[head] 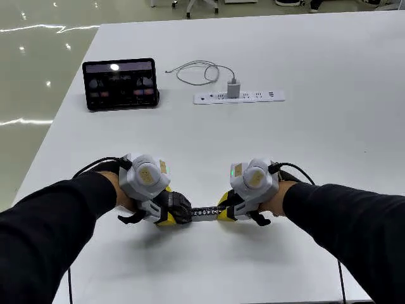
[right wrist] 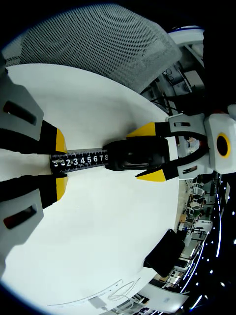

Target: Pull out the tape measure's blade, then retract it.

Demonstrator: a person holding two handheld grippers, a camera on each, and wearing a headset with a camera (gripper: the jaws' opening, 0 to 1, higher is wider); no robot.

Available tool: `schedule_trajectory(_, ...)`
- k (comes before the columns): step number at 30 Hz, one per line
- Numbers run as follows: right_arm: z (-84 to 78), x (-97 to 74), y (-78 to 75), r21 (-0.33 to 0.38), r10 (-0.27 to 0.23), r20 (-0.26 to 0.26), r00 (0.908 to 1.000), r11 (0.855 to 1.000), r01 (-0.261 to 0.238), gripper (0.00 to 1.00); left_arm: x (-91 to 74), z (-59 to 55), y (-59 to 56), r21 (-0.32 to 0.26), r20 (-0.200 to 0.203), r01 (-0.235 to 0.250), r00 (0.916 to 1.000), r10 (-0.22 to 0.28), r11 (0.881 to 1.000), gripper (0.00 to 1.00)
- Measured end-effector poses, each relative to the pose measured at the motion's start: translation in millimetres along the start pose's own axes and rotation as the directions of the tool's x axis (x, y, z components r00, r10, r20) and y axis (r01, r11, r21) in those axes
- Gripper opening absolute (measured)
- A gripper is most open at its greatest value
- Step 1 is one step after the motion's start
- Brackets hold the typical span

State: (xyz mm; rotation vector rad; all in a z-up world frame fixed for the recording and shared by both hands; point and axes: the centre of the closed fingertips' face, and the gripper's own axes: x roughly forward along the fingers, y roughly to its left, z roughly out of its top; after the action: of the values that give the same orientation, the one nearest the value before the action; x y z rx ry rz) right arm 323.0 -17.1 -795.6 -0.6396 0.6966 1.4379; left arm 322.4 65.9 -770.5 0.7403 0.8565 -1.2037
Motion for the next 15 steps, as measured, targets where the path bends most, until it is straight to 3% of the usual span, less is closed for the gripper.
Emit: schedule_trajectory(15, -7.1, -6.4, 0.1, 0.014, -0.008, 0.008, 0.9999, 1.0, 0.008, 0.1, 0.6, 0.9, -0.1, 0.0, 0.011, 0.005, 0.9999, -0.005, 1.0, 0.34)
